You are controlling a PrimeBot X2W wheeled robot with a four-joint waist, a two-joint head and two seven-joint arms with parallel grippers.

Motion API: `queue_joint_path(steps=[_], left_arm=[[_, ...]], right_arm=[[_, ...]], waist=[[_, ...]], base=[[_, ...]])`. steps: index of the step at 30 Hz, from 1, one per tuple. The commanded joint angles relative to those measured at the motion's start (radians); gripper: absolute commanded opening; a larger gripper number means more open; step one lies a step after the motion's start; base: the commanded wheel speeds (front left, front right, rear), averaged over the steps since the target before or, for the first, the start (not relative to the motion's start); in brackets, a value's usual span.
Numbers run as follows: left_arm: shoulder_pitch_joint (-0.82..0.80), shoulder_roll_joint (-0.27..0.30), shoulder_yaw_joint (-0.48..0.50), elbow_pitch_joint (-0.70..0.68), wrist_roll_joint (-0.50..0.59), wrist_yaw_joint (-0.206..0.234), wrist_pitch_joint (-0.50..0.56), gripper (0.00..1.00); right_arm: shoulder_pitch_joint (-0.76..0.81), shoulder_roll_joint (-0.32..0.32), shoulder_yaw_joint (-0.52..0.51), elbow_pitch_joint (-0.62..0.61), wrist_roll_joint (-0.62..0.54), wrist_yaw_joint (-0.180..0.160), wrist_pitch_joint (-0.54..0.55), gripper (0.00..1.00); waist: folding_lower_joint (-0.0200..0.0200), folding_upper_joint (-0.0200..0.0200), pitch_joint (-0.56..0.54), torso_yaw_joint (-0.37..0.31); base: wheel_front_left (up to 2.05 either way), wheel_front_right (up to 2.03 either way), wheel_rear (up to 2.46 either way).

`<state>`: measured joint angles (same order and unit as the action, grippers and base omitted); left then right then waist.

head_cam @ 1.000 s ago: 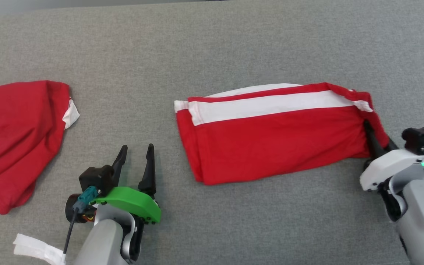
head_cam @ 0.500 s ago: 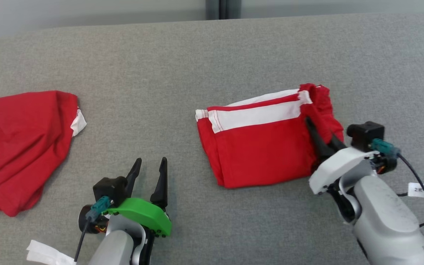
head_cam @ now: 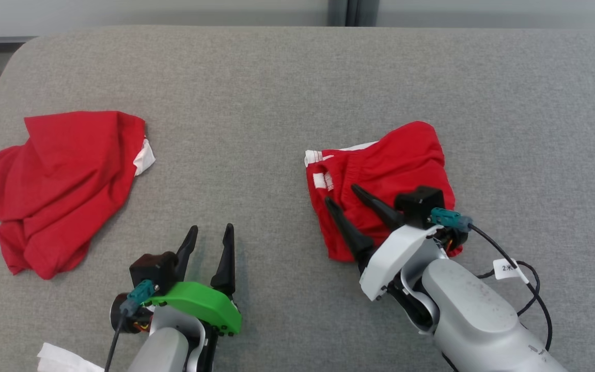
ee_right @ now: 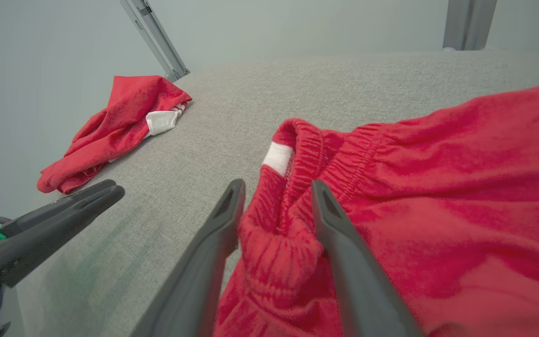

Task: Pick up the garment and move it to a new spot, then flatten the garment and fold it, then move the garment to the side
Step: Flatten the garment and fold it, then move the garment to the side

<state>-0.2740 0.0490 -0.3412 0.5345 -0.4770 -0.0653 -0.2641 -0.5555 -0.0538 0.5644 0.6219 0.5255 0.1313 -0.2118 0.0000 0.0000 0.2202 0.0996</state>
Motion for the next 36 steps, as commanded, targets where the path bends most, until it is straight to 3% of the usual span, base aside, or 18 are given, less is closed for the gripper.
queue_joint_path(steps=[1,7,13,19,27,36], left_arm=[[0.016,0.004,0.006,-0.002,0.011,0.007,0.000,1.00],[0.032,0.004,0.038,-0.039,0.062,0.026,0.000,1.00],[0.053,0.004,0.075,-0.101,0.167,0.060,0.000,1.00],[0.100,0.004,0.093,-0.140,0.234,0.074,0.000,1.00],[0.221,0.004,0.087,-0.185,0.292,0.076,0.000,1.00],[0.291,0.004,0.080,-0.189,0.287,0.074,0.000,1.00]], right_arm=[[-0.009,-0.004,0.013,0.003,0.015,-0.001,-0.014,1.00],[-0.018,-0.035,-0.020,0.004,-0.040,-0.001,-0.054,1.00],[0.075,-0.061,-0.272,-0.083,-0.207,-0.001,-0.054,1.00],[0.203,-0.044,-0.427,-0.129,-0.320,-0.001,-0.054,1.00],[0.365,-0.010,-0.506,-0.132,-0.346,-0.001,-0.054,1.00],[0.440,0.000,-0.513,-0.125,-0.357,-0.001,-0.054,1.00]], waist=[[0.0000,0.0000,0.000,-0.002],[0.0000,0.0000,-0.014,-0.041],[0.0000,0.0000,-0.034,-0.077],[0.0000,0.0000,-0.076,-0.095],[0.0000,0.0000,-0.166,-0.109],[0.0000,0.0000,-0.202,-0.111]], base=[[0.00,0.00,0.00],[0.00,0.00,0.00],[0.00,0.00,0.00],[0.00,0.00,0.00],[0.00,0.00,0.00],[0.00,0.00,0.00]])
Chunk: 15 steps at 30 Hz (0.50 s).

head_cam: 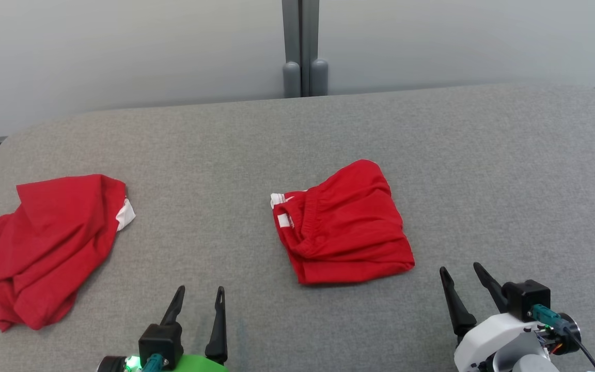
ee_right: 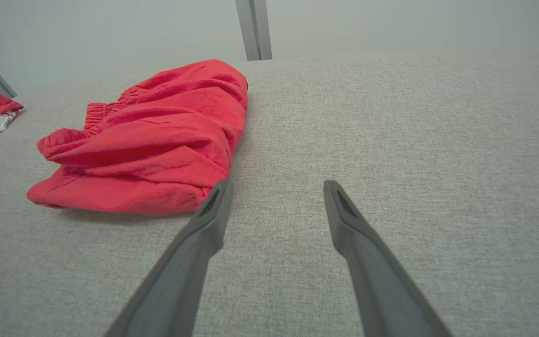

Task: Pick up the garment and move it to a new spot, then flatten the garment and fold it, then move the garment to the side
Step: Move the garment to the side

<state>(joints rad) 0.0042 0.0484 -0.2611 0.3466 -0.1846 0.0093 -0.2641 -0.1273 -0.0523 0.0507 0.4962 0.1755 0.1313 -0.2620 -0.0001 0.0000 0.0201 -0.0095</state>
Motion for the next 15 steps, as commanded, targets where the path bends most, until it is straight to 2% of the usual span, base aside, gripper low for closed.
queue_joint_path(steps=[1,7,15], left_arm=[[0.013,0.005,-0.001,-0.001,-0.007,-0.001,0.000,1.00],[-0.029,0.005,-0.015,-0.014,-0.018,0.002,0.000,1.00],[-0.149,0.005,-0.047,-0.040,-0.020,0.000,0.000,1.00]], right_arm=[[0.010,-0.001,0.000,0.001,-0.007,-0.001,-0.004,1.00],[-0.062,0.000,0.023,0.014,0.001,-0.001,-0.004,1.00],[-0.288,-0.001,0.061,0.068,-0.020,-0.001,-0.003,1.00]], waist=[[0.0001,0.0000,-0.001,-0.001],[0.0001,0.0000,0.048,0.009],[0.0001,0.0000,0.213,0.052]], base=[[0.00,0.00,0.00],[0.00,0.00,0.00],[0.00,0.00,0.00]])
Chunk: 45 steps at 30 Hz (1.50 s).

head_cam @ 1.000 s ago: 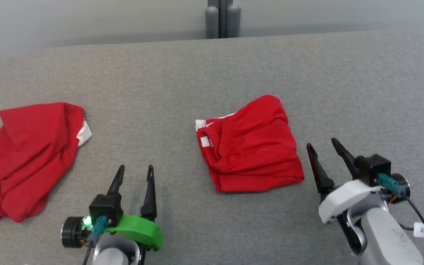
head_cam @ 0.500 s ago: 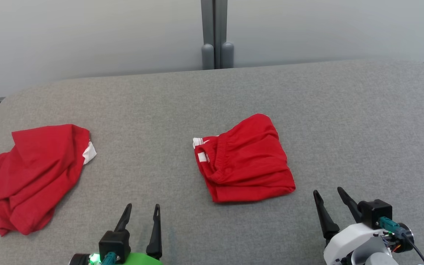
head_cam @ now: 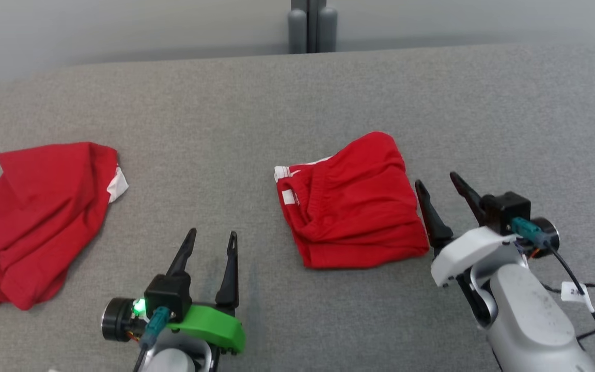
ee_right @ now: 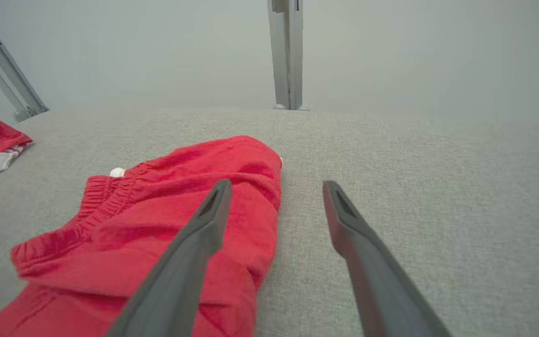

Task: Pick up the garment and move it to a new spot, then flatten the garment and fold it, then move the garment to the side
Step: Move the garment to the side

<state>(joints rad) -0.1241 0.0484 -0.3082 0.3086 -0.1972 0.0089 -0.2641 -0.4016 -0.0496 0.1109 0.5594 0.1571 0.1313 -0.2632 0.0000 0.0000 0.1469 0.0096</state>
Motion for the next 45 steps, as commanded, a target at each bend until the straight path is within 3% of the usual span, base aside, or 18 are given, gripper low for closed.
queue_joint_path(steps=[1,8,10,11,12,19,29,35,40,45], left_arm=[[-0.039,0.005,-0.001,-0.004,-0.011,0.003,0.000,1.00],[-0.118,0.004,-0.032,0.005,-0.036,0.011,0.000,1.00],[-0.120,0.004,-0.036,0.006,-0.039,0.013,0.000,1.00],[-0.120,0.004,-0.036,0.005,-0.040,0.015,0.000,1.00],[-0.121,0.004,-0.035,0.004,-0.043,0.017,0.000,1.00],[-0.121,0.005,-0.022,0.002,-0.011,-0.002,0.000,1.00],[-0.130,0.005,-0.032,0.019,0.039,-0.049,0.000,1.00],[-0.127,0.005,-0.043,0.032,0.058,-0.069,0.000,1.00],[-0.123,0.006,-0.057,0.042,0.067,-0.082,0.000,1.00],[-0.115,0.006,-0.041,0.024,0.064,-0.085,0.000,1.00]], right_arm=[[-0.048,-0.003,0.005,0.027,-0.008,-0.001,-0.002,1.00],[-0.220,-0.003,0.037,0.248,-0.027,-0.001,0.000,1.00],[-0.227,-0.005,0.053,0.298,-0.009,-0.001,0.002,0.58],[-0.229,-0.004,0.058,0.319,-0.005,-0.001,0.003,0.16],[-0.229,-0.003,0.061,0.338,-0.004,-0.001,0.007,0.00],[-0.202,-0.020,0.006,0.293,-0.009,-0.004,0.005,0.00],[-0.135,-0.007,0.015,0.243,0.040,-0.003,0.003,0.00],[-0.110,-0.004,0.041,0.213,0.088,-0.002,-0.001,0.00],[-0.091,-0.002,0.057,0.199,0.108,-0.002,-0.001,0.00],[-0.106,-0.002,0.068,0.199,0.106,-0.001,-0.001,0.00]], waist=[[0.0000,0.0000,0.107,0.039],[0.0000,0.0000,0.206,0.079],[0.0000,0.0000,0.210,0.080],[0.0000,0.0000,0.210,0.078],[0.0000,0.0000,0.210,0.072],[0.0000,0.0000,0.175,-0.044],[0.0000,0.0000,0.138,-0.362],[0.0000,0.0000,0.141,-0.505],[0.0000,0.0000,0.148,-0.558],[0.0000,0.0000,0.173,-0.563]], base=[[0.00,0.00,0.00],[0.00,0.00,0.00],[0.00,0.00,0.00],[0.00,0.00,0.00],[0.00,0.00,0.00],[0.00,0.00,0.00],[0.00,0.00,0.00],[0.00,0.00,0.00],[0.00,0.00,0.00],[0.00,0.00,0.00]])
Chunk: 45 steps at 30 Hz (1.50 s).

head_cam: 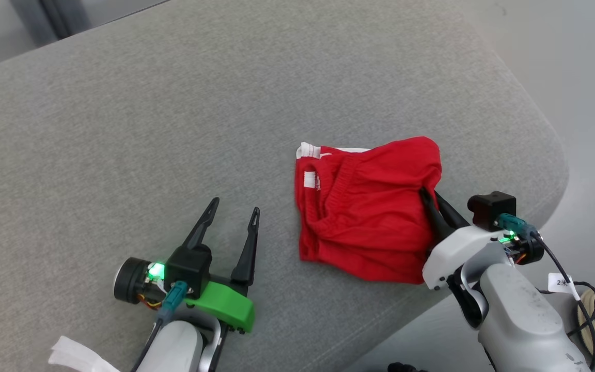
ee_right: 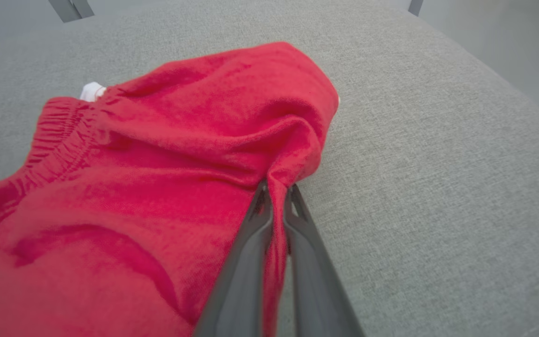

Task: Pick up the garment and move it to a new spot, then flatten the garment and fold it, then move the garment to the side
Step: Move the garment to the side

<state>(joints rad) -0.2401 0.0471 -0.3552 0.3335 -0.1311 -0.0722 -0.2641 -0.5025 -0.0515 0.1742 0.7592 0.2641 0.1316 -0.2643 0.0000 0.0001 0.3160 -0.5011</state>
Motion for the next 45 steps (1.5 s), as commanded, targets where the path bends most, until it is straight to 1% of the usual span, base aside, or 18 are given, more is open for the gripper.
queue_joint_path(steps=[1,5,9,11,15,19,23,25,29,30,31,32,36,38,41,45], left_arm=[[0.008,0.007,0.011,-0.002,0.006,-0.004,0.000,1.00],[0.005,0.015,0.024,-0.005,0.037,-0.014,0.000,1.00],[-0.035,0.023,0.030,-0.019,0.059,-0.023,0.000,1.00],[-0.046,0.028,0.047,-0.028,0.062,-0.023,0.000,1.00],[-0.080,0.038,0.053,-0.053,0.083,-0.027,0.000,1.00],[-0.117,0.055,0.057,-0.069,0.100,-0.030,0.000,1.00],[-0.136,0.059,0.070,-0.065,0.099,-0.027,0.001,1.00],[-0.136,0.061,0.070,-0.061,0.100,-0.028,0.002,1.00],[-0.136,0.067,0.072,-0.052,0.103,-0.029,0.004,1.00],[-0.134,0.068,0.074,-0.051,0.101,-0.028,0.005,1.00],[-0.132,0.067,0.074,-0.046,0.098,-0.028,0.007,1.00],[-0.130,0.065,0.075,-0.045,0.093,-0.027,0.008,1.00],[-0.119,0.048,0.084,-0.041,0.065,-0.021,0.008,1.00],[-0.114,0.036,0.076,-0.047,0.059,-0.019,0.007,1.00],[-0.107,0.021,0.078,-0.055,0.044,-0.013,0.002,1.00],[-0.101,0.012,0.109,-0.054,0.028,0.008,0.001,1.00]], right_arm=[[-0.017,0.000,0.012,0.004,-0.004,-0.002,0.000,0.00],[-0.084,-0.016,0.033,0.019,-0.021,-0.002,0.000,0.00],[-0.178,-0.049,0.029,0.039,-0.043,-0.002,0.000,0.00],[-0.235,-0.070,0.025,0.057,-0.059,-0.002,0.000,0.00],[-0.348,-0.132,-0.009,0.125,-0.100,-0.002,0.000,0.00],[-0.456,-0.215,-0.068,0.227,-0.171,-0.002,0.000,0.00],[-0.528,-0.290,-0.159,0.312,-0.241,-0.002,0.000,0.00],[-0.557,-0.321,-0.217,0.334,-0.278,-0.002,0.000,0.00],[-0.576,-0.351,-0.323,0.366,-0.349,-0.002,0.000,0.00],[-0.579,-0.361,-0.352,0.377,-0.360,-0.002,0.000,0.08],[-0.580,-0.370,-0.384,0.389,-0.381,-0.002,0.003,0.41],[-0.581,-0.372,-0.405,0.396,-0.398,-0.002,0.002,1.00],[-0.572,-0.364,-0.491,0.378,-0.460,-0.002,0.000,1.00],[-0.564,-0.343,-0.521,0.327,-0.474,-0.002,-0.001,1.00],[-0.532,-0.280,-0.538,0.202,-0.456,-0.002,-0.001,1.00],[-0.463,-0.200,-0.484,0.022,-0.402,-0.002,0.000,1.00]], waist=[[0.0000,-0.0001,0.011,-0.052],[0.0000,-0.0001,0.060,-0.026],[0.0000,-0.0001,0.127,0.025],[0.0000,-0.0001,0.159,0.047],[0.0000,-0.0001,0.230,0.097],[0.0000,-0.0001,0.294,0.147],[0.0000,-0.0001,0.328,0.175],[0.0000,-0.0001,0.334,0.188],[0.0000,-0.0001,0.331,0.205],[0.0000,-0.0001,0.328,0.208],[0.0000,-0.0001,0.321,0.211],[0.0000,-0.0001,0.315,0.214],[0.0000,-0.0001,0.267,0.225],[0.0000,-0.0001,0.237,0.233],[0.0000,-0.0001,0.183,0.245],[0.0000,-0.0001,0.117,0.264]], base=[[0.00,0.00,0.00],[0.00,0.00,0.00],[0.00,0.00,0.00],[0.00,0.00,0.00],[0.00,0.00,0.00],[0.00,0.00,0.00],[0.00,0.00,0.00],[0.00,0.00,0.00],[0.00,0.00,0.00],[0.00,0.00,0.00],[0.00,0.00,0.00],[0.00,0.00,0.00],[0.00,0.00,0.00],[0.00,0.00,0.00],[0.00,0.00,0.00],[0.00,0.00,0.00]])
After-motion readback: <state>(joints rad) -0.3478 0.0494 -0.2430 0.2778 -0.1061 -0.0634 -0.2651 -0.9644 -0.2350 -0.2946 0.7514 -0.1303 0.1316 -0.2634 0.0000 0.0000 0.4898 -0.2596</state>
